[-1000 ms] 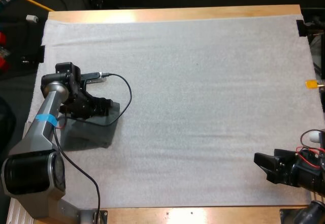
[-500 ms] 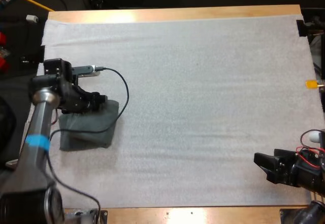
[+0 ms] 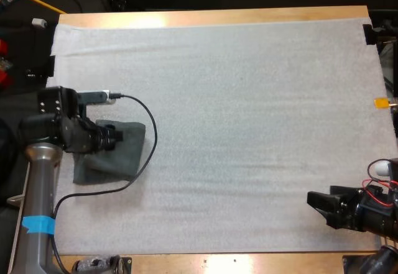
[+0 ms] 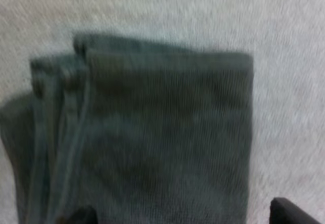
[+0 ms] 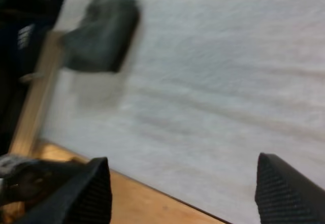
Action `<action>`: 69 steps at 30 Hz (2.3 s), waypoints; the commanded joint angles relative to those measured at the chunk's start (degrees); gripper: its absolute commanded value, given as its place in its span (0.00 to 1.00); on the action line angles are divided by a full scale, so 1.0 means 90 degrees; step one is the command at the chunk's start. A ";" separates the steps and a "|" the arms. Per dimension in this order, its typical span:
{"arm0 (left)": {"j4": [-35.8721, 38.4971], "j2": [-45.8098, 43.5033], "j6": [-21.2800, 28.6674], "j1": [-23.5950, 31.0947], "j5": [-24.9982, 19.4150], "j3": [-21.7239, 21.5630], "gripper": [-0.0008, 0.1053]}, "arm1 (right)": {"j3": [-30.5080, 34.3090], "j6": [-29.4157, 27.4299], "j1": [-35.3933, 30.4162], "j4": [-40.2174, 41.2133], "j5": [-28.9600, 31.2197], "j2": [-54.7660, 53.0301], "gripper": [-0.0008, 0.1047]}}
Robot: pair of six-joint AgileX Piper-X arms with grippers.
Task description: Pick towel from pile, fold and stack
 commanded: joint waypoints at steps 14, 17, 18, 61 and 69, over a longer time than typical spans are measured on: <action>-0.1497 0.0847 0.0017 -0.0007 -0.0354 0.1758 0.61 | -0.0017 0.0009 -0.0001 -0.0477 -0.0244 -0.0017 0.57; -0.1469 0.1197 0.0017 -0.0007 -0.0354 0.1757 0.61 | -0.0017 0.0034 -0.0001 -0.0477 -0.0269 -0.0017 0.57; -0.1460 0.1249 0.0017 -0.0007 -0.0354 0.1757 0.61 | -0.0017 0.0034 -0.0001 -0.0477 -0.0280 -0.0017 0.57; -0.0180 -0.0816 -0.0028 -0.0552 0.0562 -0.0104 0.61 | -0.0017 -0.0854 -0.0027 -0.1242 0.1370 0.1146 0.57; 0.0190 -0.0847 -0.0028 -0.0731 0.0549 -0.0104 0.61 | -0.0017 -0.1168 -0.0789 -0.2026 0.1333 0.2270 0.57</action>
